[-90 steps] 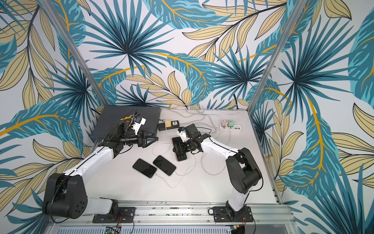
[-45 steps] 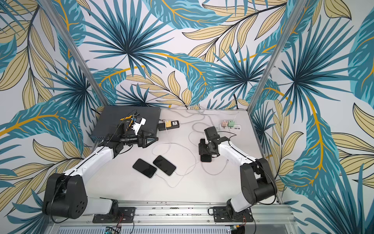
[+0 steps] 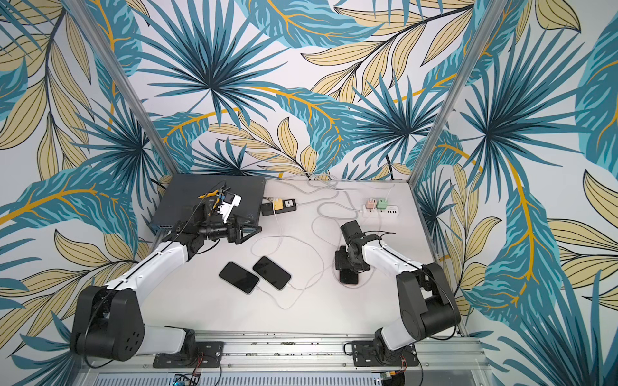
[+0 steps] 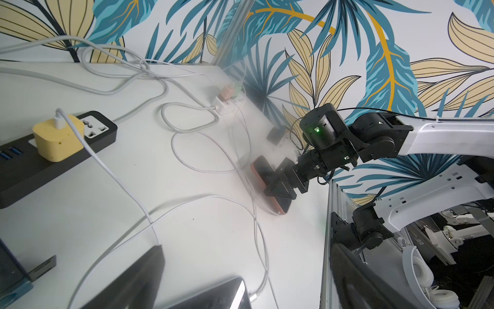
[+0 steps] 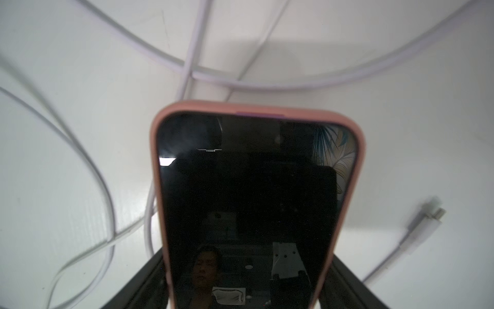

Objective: Unplug the charging cable from the phone
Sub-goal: Place the phone at the center of the board.

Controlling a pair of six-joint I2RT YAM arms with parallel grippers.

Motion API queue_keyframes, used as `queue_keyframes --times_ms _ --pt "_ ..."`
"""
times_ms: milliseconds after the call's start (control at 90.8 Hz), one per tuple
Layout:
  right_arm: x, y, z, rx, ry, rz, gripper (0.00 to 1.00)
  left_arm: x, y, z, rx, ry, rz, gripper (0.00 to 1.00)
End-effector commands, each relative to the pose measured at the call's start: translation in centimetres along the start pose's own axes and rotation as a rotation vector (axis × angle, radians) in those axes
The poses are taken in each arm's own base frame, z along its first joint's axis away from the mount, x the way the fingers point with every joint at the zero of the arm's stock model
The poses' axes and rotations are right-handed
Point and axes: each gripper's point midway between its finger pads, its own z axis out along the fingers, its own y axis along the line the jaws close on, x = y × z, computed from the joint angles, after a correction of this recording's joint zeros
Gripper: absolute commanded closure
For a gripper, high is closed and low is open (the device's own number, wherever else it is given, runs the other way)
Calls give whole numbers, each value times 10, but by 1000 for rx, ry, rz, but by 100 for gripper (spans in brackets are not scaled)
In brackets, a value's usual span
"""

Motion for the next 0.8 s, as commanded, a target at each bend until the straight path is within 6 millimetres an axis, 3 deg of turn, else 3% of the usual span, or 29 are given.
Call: queue_keyframes --times_ms 0,198,364,474,584,793 --pt "5 -2 -2 4 -10 22 29 -11 -2 -4 -8 -19 35 0" --pt "6 -3 5 11 3 3 20 -12 -4 -4 -9 -18 41 0" --pt "-1 2 -2 -3 -13 -25 2 -12 -3 -5 -16 -15 46 0" --pt "-12 10 -13 -16 -51 -52 0 -13 -3 -5 -22 -14 50 0" --pt "-25 30 -27 -54 -98 -107 0 -14 -2 -6 -31 -15 53 0" --pt "-38 97 -44 -207 -170 -251 0 -15 3 -9 -59 -14 55 0"
